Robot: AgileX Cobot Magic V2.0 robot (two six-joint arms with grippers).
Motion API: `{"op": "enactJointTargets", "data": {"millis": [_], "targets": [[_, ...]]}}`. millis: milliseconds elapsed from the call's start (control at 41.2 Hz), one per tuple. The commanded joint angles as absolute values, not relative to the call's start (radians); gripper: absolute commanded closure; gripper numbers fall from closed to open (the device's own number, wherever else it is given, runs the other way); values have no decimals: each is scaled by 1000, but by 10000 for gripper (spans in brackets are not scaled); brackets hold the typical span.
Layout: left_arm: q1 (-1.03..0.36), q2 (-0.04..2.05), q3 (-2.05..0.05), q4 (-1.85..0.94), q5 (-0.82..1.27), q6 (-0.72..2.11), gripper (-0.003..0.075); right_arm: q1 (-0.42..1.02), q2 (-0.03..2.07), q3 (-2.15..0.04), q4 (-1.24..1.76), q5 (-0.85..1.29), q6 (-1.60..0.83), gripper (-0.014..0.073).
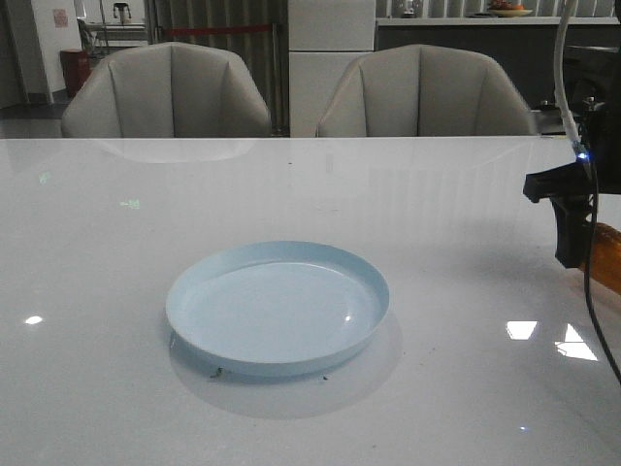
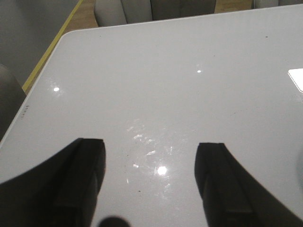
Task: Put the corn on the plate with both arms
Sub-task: 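Lower the right gripper around the orange corn cob and close, then lift the corn cob and carry it over the blue plate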
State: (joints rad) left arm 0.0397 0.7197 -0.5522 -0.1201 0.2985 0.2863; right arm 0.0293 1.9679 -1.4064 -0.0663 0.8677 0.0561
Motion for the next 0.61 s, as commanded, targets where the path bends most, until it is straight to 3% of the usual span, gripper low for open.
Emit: {"op": "enactJointTargets", "data": {"millis": [0,364,583], "targets": [[42,715,-583,-132,218,281,247,35,1904,-1510,-76,912,57,519],[42,715,-583,-132,218,281,247,224,1904,-1882,28,1122,-56,528],[42,715,-583,-132,218,281,247,324,1907,-1964,346,1110,-56,528]]}}
